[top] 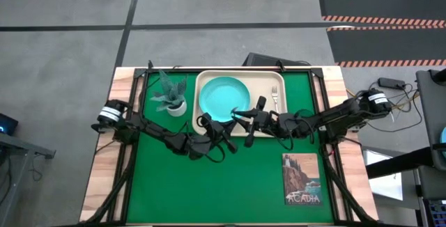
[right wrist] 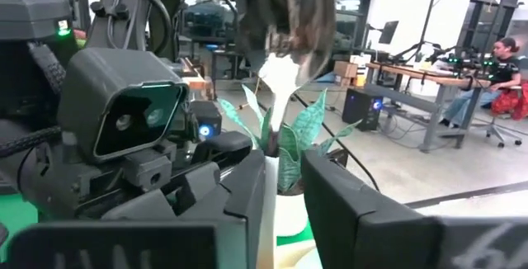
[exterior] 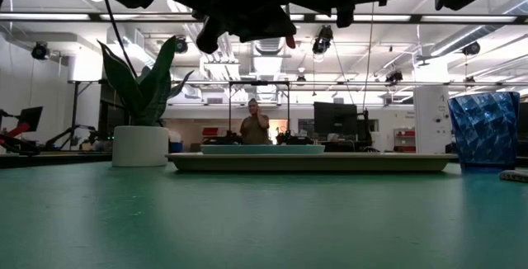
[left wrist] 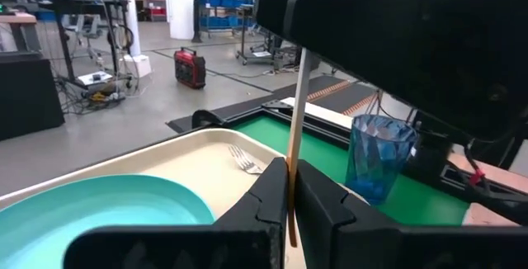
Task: Pick and place plate/cup/fork/spoon on tray
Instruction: Put the orange spoon on the light white tray to the left of the orange fork
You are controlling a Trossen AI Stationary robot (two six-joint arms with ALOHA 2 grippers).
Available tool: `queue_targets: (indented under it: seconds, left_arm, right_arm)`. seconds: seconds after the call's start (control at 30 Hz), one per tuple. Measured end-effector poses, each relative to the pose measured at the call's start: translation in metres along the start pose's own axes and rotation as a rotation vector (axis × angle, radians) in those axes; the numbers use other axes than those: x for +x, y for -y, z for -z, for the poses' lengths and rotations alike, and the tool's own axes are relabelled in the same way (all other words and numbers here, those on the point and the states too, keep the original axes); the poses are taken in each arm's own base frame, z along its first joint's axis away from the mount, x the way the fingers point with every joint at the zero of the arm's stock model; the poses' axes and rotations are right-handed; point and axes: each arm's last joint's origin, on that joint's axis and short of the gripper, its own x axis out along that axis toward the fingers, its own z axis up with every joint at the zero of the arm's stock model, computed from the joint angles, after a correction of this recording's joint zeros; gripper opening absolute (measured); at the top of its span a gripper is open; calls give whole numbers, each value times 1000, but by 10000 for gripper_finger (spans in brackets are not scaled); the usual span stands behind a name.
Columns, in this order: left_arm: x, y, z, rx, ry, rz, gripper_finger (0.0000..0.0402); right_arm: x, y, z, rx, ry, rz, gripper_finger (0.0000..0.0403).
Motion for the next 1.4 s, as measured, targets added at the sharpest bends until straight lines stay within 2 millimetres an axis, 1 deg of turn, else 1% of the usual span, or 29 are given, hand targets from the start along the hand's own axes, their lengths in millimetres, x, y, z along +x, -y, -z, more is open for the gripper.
queue_targets:
  seconds: [0.27, 0.67, 0.93, 1.13, 1.4]
  left_arm:
    - [0, 2, 4, 7, -10, 22, 0]
    - [0, 2, 5, 12, -14, 30, 0]
    - [0, 3, 5, 16, -17, 46, 0]
    - [-1, 2, 6, 19, -16, 32, 12]
    - [-1, 2, 6, 20, -18, 32, 15]
  right_arm:
    - [0, -1, 1, -12, -14, -23, 15]
    - [-2, 0, 1, -20, -28, -39, 11]
    - [-10, 4, -8, 12, -64, -85, 10]
    - [-12, 6, -11, 16, -79, -77, 9]
    - [-12, 6, -11, 21, -80, -78, 8]
